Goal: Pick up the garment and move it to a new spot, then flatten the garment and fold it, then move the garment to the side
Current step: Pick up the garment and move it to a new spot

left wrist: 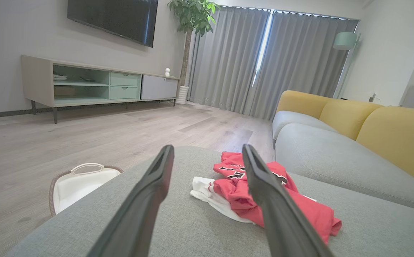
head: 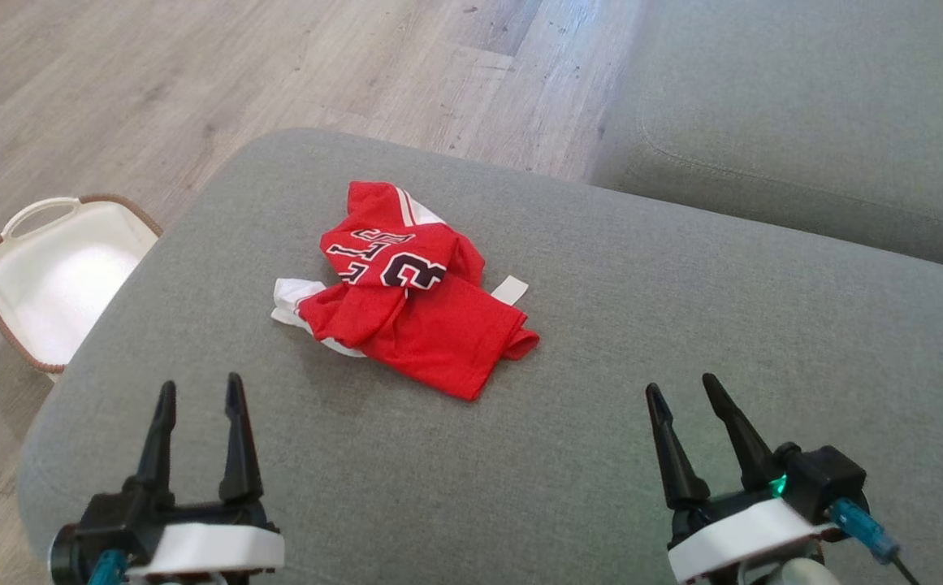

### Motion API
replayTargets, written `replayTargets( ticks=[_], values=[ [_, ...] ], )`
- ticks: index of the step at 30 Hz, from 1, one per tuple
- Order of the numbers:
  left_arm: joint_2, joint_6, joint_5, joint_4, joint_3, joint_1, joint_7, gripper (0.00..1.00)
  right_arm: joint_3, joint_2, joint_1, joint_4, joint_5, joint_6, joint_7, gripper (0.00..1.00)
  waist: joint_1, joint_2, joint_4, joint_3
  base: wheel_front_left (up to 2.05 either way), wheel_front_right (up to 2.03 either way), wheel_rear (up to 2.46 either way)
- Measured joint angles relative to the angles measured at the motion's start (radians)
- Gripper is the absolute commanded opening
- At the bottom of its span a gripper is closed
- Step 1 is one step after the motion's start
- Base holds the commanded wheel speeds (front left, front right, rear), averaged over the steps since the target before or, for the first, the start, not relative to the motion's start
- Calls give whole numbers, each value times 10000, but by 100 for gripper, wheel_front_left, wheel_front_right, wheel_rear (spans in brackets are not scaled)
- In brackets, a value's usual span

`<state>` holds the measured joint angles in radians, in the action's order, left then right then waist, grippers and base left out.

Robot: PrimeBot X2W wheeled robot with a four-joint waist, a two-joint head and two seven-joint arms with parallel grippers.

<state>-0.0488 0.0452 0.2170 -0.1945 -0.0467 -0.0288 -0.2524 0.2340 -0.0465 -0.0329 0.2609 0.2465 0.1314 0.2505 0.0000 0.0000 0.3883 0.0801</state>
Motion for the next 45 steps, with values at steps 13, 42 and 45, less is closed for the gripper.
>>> replayTargets(
  ticks=[13, 42, 45],
  values=[
    [2, 372, -192, -150, -278, 783, 0, 100, -690, 2, 118, -48, -286, 2, 2, 100, 1, 0, -554, -783, 0, 0, 0],
    [-857, 151, -330, -6489, -4847, 6993, 3567, 100, -1827, -6, 1688, -899, -514, 0, 2, 100, 1, 0, -3292, -3477, 0, 0, 0],
    [-807, 238, -278, -6671, -4907, 7044, 3578, 0, -1827, -6, 1689, -857, -514, 0, 2, 100, 1, 0, -3298, -3390, 0, 0, 0]
  ],
)
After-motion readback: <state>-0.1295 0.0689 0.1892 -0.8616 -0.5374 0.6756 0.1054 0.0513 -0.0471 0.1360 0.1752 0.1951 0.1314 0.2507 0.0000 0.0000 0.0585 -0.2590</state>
